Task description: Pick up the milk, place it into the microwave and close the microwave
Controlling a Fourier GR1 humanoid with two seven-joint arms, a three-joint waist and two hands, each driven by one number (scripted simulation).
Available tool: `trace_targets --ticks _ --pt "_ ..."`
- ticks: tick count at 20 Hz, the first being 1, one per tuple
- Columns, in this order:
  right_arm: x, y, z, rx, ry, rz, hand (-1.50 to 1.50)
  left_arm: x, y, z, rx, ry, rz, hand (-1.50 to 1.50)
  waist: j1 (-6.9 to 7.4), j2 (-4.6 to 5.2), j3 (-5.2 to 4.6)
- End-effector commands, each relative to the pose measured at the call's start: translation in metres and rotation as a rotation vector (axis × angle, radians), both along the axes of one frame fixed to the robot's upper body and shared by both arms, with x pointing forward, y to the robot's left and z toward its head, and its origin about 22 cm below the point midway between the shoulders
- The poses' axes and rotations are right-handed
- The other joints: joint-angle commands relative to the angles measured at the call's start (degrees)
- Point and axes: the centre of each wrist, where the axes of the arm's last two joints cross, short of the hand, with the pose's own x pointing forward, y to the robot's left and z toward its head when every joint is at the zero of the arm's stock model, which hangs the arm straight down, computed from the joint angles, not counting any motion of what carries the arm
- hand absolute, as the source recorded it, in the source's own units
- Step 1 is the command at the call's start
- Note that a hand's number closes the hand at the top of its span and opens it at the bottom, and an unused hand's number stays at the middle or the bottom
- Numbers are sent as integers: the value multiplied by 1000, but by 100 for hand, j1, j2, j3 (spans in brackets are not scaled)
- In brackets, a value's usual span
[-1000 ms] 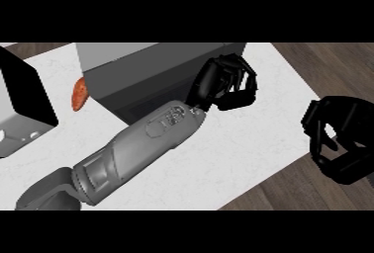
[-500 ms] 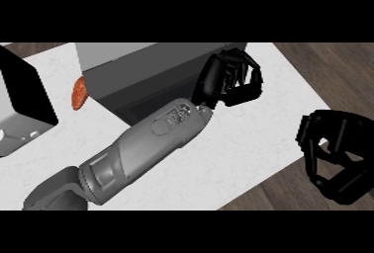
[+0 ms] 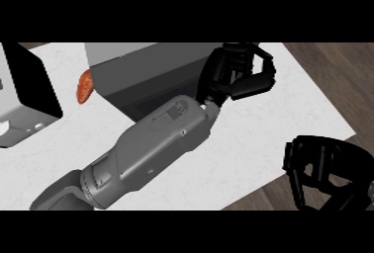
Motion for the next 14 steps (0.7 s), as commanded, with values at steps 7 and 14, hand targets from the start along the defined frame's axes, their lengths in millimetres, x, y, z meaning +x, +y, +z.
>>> trace_targets --ticks 7,14 --pt "-29 22 -15 88 44 26 150 16 47 -63 -137 257 102 150 439 27 -53" --pt "-50 32 -20 109 56 18 150 18 63 -80 -154 252 40 150 577 10 -52"
